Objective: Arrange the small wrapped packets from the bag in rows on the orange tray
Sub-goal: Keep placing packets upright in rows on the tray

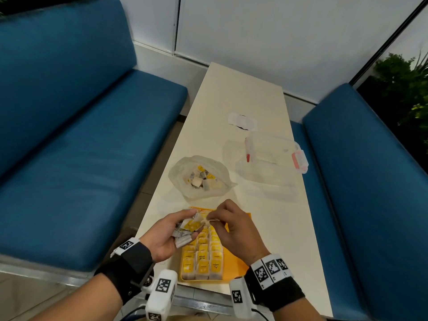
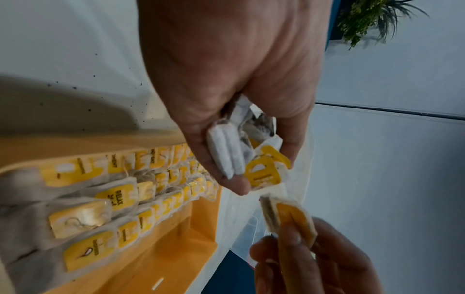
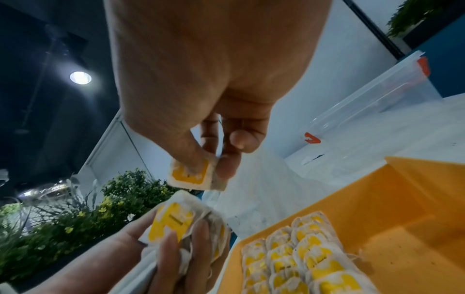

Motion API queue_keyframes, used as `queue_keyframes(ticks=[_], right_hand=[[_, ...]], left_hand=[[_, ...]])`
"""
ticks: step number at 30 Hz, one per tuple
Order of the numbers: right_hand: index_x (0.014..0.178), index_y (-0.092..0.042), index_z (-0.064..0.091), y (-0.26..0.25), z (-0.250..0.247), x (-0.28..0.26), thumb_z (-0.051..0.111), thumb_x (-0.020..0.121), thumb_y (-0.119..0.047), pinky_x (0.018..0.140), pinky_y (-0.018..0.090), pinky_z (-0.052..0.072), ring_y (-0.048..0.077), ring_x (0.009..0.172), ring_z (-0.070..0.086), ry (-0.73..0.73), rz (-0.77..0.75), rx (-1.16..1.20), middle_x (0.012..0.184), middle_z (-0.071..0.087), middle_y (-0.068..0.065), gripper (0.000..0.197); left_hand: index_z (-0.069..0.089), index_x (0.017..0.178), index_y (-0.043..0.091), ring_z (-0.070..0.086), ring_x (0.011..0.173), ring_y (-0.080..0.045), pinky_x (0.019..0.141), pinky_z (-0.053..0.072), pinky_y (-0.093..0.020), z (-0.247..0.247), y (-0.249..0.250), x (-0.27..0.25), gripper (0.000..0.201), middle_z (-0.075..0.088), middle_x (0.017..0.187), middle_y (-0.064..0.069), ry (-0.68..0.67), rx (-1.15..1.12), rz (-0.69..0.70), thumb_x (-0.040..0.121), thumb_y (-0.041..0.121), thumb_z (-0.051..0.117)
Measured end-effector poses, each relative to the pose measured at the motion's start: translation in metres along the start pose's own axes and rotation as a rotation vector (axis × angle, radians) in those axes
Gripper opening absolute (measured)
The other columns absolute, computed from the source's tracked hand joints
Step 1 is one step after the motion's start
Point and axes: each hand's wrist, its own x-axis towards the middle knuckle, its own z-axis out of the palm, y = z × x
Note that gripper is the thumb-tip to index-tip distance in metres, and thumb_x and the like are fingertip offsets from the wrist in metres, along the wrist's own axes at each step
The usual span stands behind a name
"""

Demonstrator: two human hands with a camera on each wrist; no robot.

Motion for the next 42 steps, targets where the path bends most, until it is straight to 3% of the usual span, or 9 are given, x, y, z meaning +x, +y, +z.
queue_keyframes(ticks=[4,7,12,18,24,30,36,40,42], right_hand=[[0.085,-0.025,0.062,0.009,-0.009,0.001,0.069,0.084,-0.014,0.067,0.034,0.052,0.010,0.068,0.060,0.035,0.154,-0.055,0.089,0.057,-0.013,0.012],[0.081,-0.023,0.062,0.018,-0.014,0.001,0.067,0.080,-0.009,0.068,0.032,0.052,0.009,0.070,0.060,0.020,0.235,-0.088,0.087,0.058,-0.011,0.016],[0.094,-0.023,0.070,0.032,-0.020,0.002,0.065,0.086,-0.012,0.072,0.022,0.048,0.001,0.073,0.055,-0.035,0.353,-0.116,0.088,0.062,-0.013,0.014],[0.099,-0.021,0.074,0.054,-0.018,0.006,0.058,0.087,-0.014,0.078,0.025,0.046,0.017,0.090,0.061,-0.110,0.456,-0.237,0.097,0.067,-0.002,0.021],[0.101,-0.020,0.073,0.062,-0.012,0.008,0.058,0.092,-0.015,0.076,0.026,0.046,0.017,0.088,0.058,-0.121,0.460,-0.272,0.094,0.058,-0.002,0.019],[0.095,-0.022,0.073,0.065,-0.010,0.009,0.056,0.087,-0.016,0.079,0.033,0.051,0.020,0.092,0.059,-0.159,0.520,-0.334,0.096,0.060,-0.002,0.020],[0.112,-0.017,0.072,0.067,0.001,0.011,0.051,0.095,-0.013,0.082,0.029,0.048,0.024,0.101,0.058,-0.217,0.526,-0.397,0.106,0.055,0.006,0.027],[0.098,-0.017,0.065,0.063,0.005,0.016,0.061,0.089,-0.028,0.078,0.032,0.049,0.024,0.096,0.059,-0.249,0.546,-0.458,0.103,0.060,0.004,0.015],[0.093,-0.016,0.062,0.062,0.008,0.019,0.064,0.086,-0.036,0.075,0.032,0.049,0.023,0.091,0.059,-0.248,0.561,-0.481,0.099,0.060,0.003,0.021]], left_hand=[[0.066,0.124,0.002,0.072,0.085,-0.029,0.058,0.061,-0.028,-0.004,0.003,0.000,0.044,0.069,0.114,-0.024,0.028,0.006,0.016,0.084,0.018,0.077],[0.063,0.130,0.000,0.073,0.083,-0.028,0.060,0.062,-0.028,-0.007,0.004,0.000,0.052,0.069,0.116,-0.024,0.034,-0.001,0.020,0.083,0.019,0.078],[0.066,0.125,0.001,0.073,0.084,-0.028,0.060,0.061,-0.028,-0.007,0.003,-0.001,0.049,0.069,0.117,-0.025,0.033,0.015,0.025,0.082,0.019,0.078],[0.067,0.121,0.002,0.073,0.084,-0.028,0.061,0.061,-0.029,-0.007,0.001,-0.003,0.042,0.070,0.113,-0.025,0.032,0.026,0.024,0.084,0.019,0.077],[0.068,0.122,0.001,0.071,0.091,-0.029,0.063,0.062,-0.029,-0.009,-0.002,-0.001,0.043,0.068,0.123,-0.026,0.050,0.042,0.028,0.085,0.020,0.078],[0.068,0.121,0.001,0.073,0.087,-0.028,0.063,0.062,-0.029,-0.009,-0.003,-0.002,0.041,0.071,0.114,-0.024,0.050,0.048,0.032,0.085,0.020,0.077],[0.068,0.122,0.002,0.074,0.089,-0.029,0.064,0.062,-0.030,-0.010,-0.003,-0.002,0.042,0.070,0.120,-0.025,0.058,0.057,0.039,0.085,0.020,0.078],[0.066,0.125,0.000,0.073,0.091,-0.030,0.064,0.062,-0.030,-0.011,-0.003,-0.002,0.046,0.068,0.124,-0.027,0.056,0.064,0.039,0.085,0.020,0.078],[0.065,0.126,0.000,0.073,0.092,-0.031,0.064,0.062,-0.030,-0.010,-0.003,-0.002,0.047,0.066,0.126,-0.027,0.057,0.069,0.041,0.085,0.020,0.078]])
